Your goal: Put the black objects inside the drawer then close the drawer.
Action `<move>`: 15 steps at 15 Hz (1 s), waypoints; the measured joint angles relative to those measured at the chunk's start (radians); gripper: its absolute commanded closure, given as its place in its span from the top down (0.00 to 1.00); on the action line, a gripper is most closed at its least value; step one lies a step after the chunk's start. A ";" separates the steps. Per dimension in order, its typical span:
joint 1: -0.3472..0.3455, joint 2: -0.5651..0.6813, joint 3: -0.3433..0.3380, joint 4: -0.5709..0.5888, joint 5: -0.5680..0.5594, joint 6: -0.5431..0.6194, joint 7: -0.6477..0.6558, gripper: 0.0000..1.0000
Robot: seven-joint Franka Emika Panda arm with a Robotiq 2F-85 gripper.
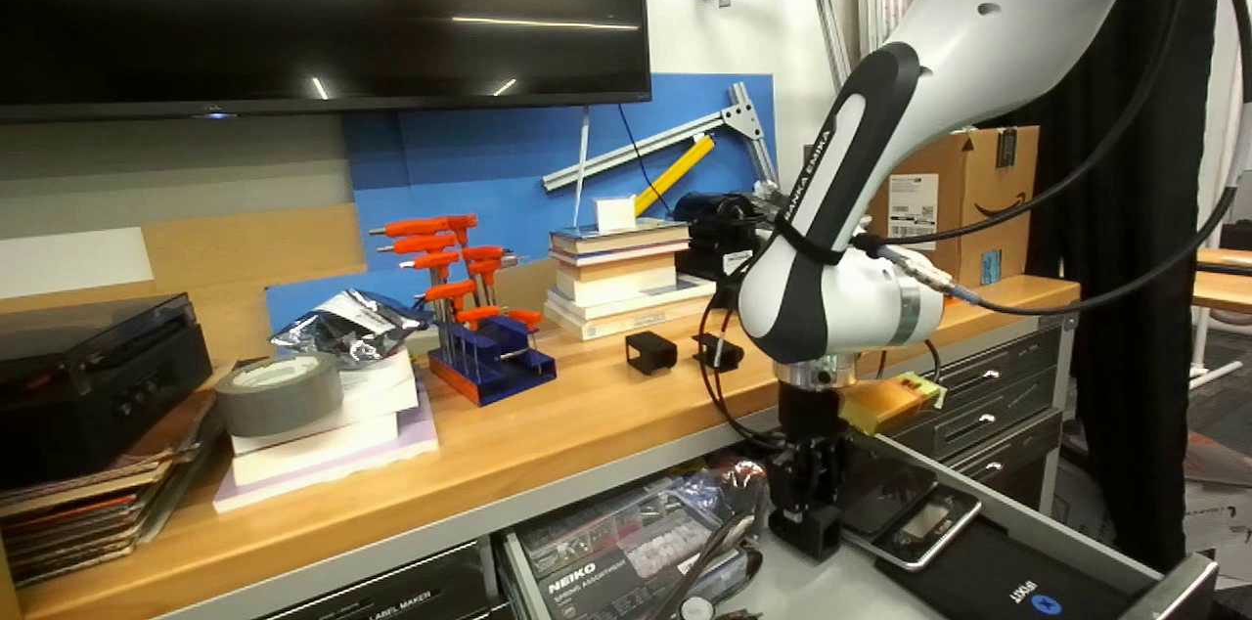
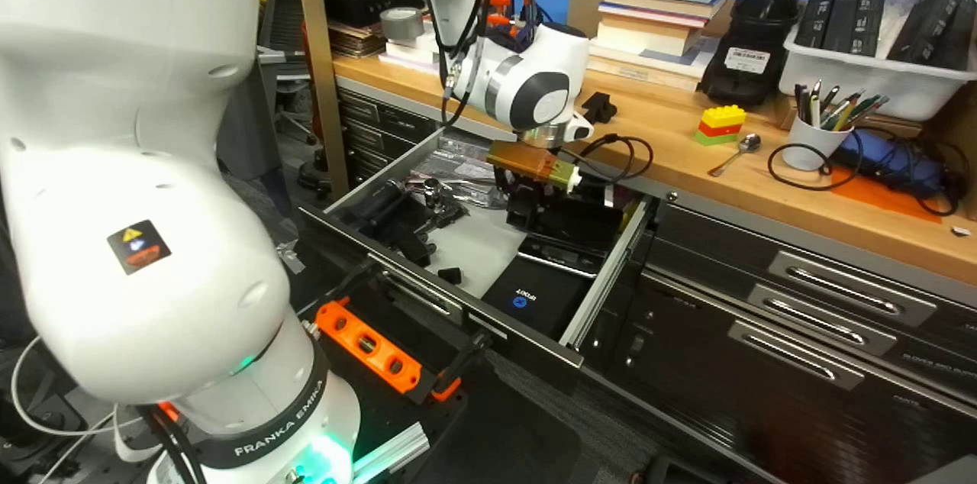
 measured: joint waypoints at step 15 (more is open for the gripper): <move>0.010 -0.035 0.020 0.043 -0.025 -0.146 0.069 1.00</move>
